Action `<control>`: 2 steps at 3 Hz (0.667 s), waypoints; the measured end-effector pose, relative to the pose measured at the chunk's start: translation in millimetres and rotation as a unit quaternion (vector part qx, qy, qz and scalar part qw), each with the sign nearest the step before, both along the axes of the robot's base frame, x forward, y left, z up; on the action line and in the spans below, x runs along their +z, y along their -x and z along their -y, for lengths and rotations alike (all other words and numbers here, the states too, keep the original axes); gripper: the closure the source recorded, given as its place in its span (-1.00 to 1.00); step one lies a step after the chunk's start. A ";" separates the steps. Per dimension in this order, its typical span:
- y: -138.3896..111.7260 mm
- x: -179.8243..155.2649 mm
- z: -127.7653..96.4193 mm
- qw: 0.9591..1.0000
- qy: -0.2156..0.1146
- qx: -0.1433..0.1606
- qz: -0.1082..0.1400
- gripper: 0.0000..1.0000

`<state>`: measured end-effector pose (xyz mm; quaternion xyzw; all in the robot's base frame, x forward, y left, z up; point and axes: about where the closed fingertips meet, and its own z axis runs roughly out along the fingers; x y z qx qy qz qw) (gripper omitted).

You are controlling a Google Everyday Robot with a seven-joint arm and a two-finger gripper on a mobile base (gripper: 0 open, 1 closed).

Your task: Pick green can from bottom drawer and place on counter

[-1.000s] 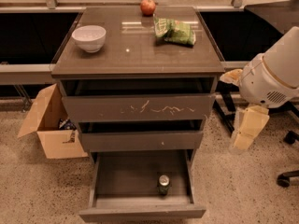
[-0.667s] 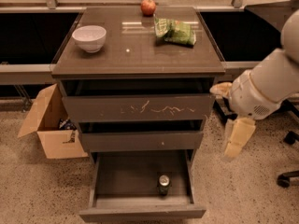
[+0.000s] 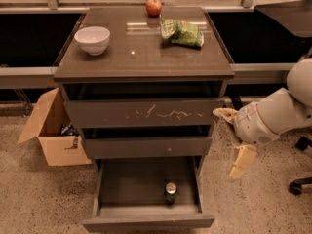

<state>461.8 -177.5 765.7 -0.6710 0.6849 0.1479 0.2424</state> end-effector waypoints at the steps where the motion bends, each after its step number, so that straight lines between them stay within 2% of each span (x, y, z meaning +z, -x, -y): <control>1: -5.7 -50.7 -6.1 0.998 -0.059 0.021 -0.011 -1.00; 2: -5.8 -51.0 -6.2 0.998 -0.060 0.021 -0.011 -1.00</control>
Offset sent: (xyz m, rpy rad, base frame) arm 0.0055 0.0041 -0.0355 0.0951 0.0057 0.0284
